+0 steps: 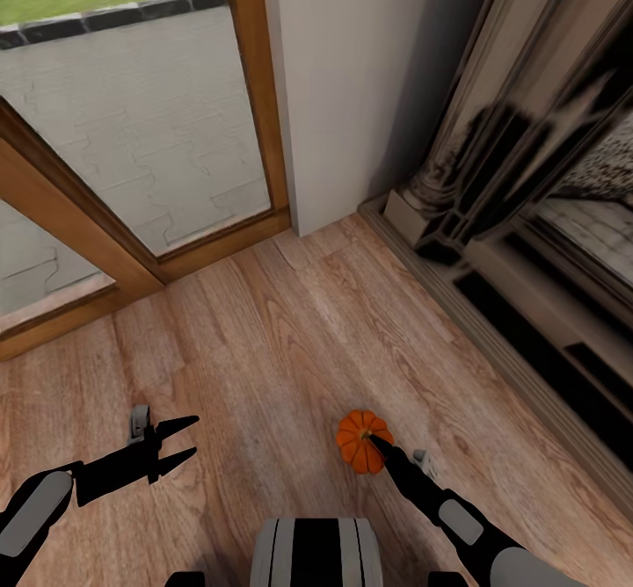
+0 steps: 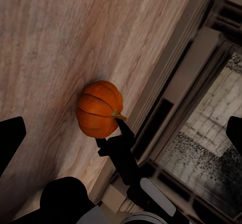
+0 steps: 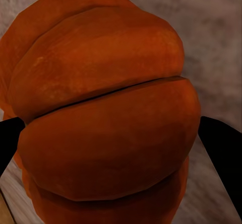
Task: Place each of the two pumpkins and all three candles from the living room inside a cabinet in the living room (use any cabinet), then make sure every cabinet is closed, and position the cauldron so it is next to a table in the living room.
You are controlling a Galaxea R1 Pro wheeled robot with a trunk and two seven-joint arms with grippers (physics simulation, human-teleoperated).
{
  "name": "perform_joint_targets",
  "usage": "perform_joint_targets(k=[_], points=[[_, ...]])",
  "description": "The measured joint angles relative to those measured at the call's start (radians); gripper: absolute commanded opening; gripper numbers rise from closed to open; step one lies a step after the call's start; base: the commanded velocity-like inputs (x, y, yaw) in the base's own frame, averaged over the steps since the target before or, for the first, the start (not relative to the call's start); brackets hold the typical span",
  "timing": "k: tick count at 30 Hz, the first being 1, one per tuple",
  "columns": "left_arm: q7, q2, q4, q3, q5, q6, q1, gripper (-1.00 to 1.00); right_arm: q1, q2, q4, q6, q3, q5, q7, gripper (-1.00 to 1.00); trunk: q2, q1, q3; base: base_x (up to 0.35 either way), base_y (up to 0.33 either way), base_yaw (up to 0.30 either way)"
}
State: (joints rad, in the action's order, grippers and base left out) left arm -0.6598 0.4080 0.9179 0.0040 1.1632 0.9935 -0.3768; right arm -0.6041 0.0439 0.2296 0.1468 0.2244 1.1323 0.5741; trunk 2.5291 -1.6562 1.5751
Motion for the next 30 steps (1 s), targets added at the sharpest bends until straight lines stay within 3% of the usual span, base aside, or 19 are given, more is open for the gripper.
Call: perform_joint_targets(k=[6,10,23,30], points=[[0.000,0.000,0.000,0.000,0.000,0.000,0.000,1.00,0.000,0.000,0.000,-0.001,0.001,0.000,0.000,-1.00,0.000,0.000,0.000,0.000,0.000,0.000],[0.000,0.000,0.001,-0.001,0.000,0.000,0.000,1.00,0.000,0.000,-0.004,-0.002,-0.001,-0.007,-0.028,-1.00,-0.001,0.002,-0.015,0.000,0.000,0.000],[0.000,0.000,0.001,-0.001,0.000,0.000,0.000,1.00,0.000,0.000,-0.002,0.000,-0.001,-0.005,-0.027,-1.00,-0.003,0.006,-0.054,0.000,0.000,0.000],[0.000,-0.001,0.001,-0.001,0.000,0.000,0.000,1.00,0.000,0.012,0.013,0.059,0.002,-0.012,-0.009,-1.00,-0.005,0.009,-0.081,0.000,0.000,0.000]])
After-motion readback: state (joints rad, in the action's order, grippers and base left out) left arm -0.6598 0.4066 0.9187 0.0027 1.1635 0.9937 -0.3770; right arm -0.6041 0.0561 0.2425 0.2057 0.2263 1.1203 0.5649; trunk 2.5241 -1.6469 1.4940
